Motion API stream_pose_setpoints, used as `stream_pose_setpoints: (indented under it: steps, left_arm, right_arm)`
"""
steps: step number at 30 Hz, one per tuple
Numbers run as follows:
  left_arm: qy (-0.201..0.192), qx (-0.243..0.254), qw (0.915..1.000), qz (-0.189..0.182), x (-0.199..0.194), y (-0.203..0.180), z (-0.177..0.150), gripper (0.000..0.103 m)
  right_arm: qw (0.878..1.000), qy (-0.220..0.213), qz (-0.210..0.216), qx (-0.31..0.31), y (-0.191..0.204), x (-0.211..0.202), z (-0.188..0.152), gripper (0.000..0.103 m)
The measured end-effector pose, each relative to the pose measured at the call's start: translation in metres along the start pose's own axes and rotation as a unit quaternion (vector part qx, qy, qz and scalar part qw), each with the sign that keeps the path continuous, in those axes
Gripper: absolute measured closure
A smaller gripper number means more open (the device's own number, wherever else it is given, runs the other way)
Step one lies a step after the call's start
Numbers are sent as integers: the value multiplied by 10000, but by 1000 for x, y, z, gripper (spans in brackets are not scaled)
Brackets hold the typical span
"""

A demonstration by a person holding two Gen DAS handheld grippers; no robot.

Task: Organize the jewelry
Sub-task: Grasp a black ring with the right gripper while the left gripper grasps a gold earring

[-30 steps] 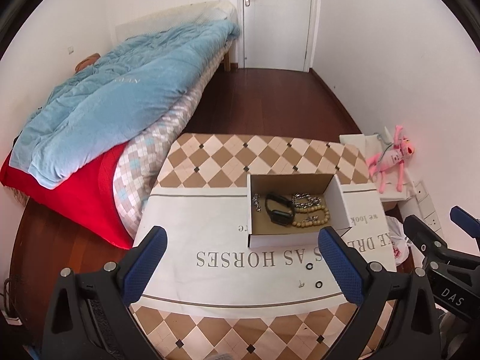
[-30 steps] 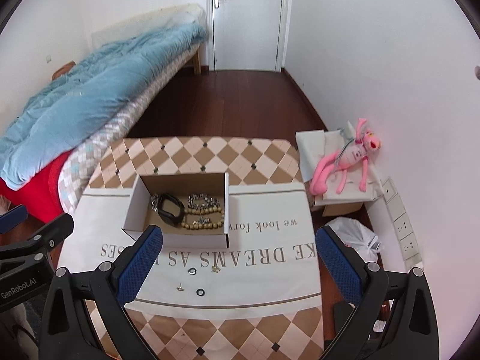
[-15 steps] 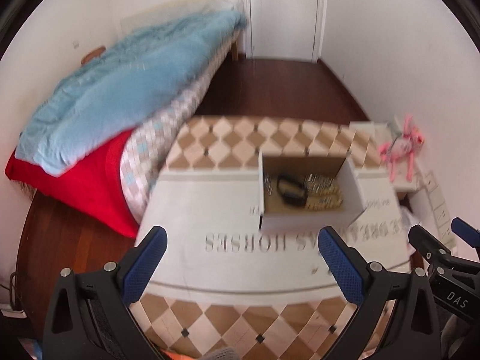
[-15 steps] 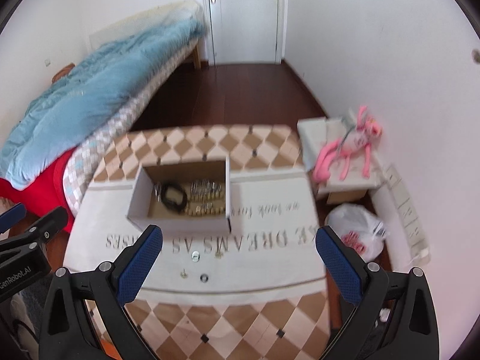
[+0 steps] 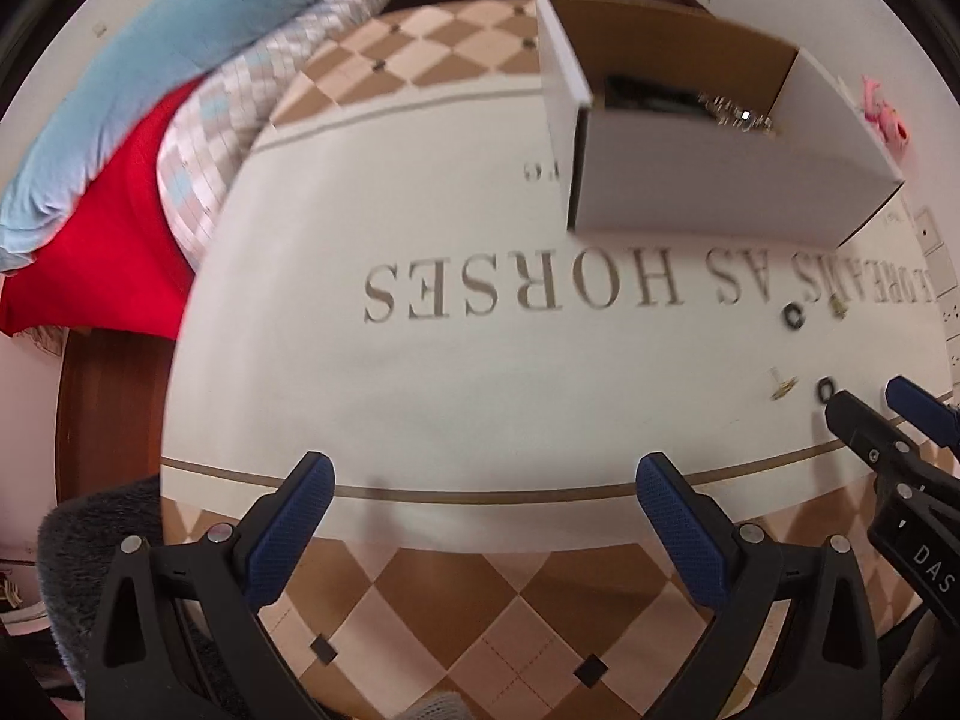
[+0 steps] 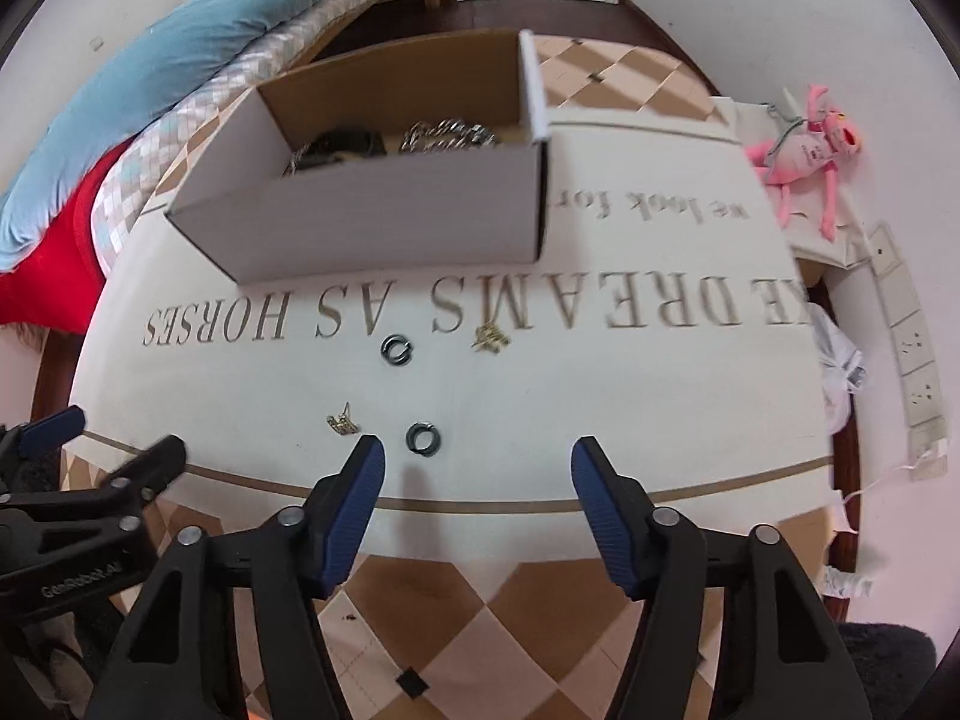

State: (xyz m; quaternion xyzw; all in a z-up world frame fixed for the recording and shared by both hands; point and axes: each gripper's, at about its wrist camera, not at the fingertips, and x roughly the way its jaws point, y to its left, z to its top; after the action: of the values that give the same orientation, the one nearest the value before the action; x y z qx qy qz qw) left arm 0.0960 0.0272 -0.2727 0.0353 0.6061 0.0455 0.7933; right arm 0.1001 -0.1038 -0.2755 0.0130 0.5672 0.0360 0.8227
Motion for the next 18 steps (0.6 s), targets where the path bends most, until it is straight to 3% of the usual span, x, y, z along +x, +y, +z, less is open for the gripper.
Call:
stream_pose_setpoints:
  steps: [7,10,12,18]
  left_arm:
    - [162,-124,9997,-142,14,2,0,0]
    - [164,-153,9996,-164,14,2,-1,0]
    - [144,-136,9997,-133,13,1,-1,0]
    - [28,-89,9998,-177,3,-8,5,1]
  right_arm:
    - [9990,-144,-58,-411,18,9,-3,48]
    - [9969,-321,-229,-682,26,9,-2,68]
    - [9964,-353,-300,-712,28,8,-2,90]
    - [9983,-341,-208,-432,13,2,-7,90]
